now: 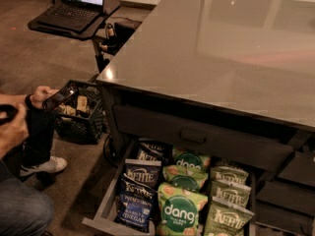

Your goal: Pick green jalapeno chip bag from middle drawer and place on counter

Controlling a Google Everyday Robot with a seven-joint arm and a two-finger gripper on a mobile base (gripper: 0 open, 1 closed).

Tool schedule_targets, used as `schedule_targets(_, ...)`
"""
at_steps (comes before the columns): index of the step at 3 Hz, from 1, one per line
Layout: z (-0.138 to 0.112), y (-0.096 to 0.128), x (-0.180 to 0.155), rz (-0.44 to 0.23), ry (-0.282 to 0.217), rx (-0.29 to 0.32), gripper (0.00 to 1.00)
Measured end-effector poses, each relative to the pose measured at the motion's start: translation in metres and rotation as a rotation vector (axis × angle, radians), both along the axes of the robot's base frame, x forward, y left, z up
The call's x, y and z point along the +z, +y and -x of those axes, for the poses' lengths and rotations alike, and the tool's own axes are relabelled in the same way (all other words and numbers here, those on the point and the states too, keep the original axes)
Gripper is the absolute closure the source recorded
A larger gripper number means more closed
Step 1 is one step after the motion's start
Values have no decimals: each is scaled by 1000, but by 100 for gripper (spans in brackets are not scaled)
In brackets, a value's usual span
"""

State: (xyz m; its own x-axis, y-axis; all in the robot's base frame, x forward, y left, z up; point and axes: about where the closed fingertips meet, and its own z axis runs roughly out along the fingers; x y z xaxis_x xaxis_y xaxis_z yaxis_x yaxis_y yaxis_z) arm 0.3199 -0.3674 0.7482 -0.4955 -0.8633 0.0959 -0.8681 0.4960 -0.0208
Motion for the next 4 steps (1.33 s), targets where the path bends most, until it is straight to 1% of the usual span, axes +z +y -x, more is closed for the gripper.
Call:
schedule_targets(1, 3, 0, -3, -12, 0, 0, 0)
schedule_targets(2, 18, 13, -36, -96, 38, -9, 0)
schedule_targets(3, 24, 38, -69, -212, 84, -13, 0)
schedule_targets(4, 24, 38, -69, -212, 84, -13, 0)
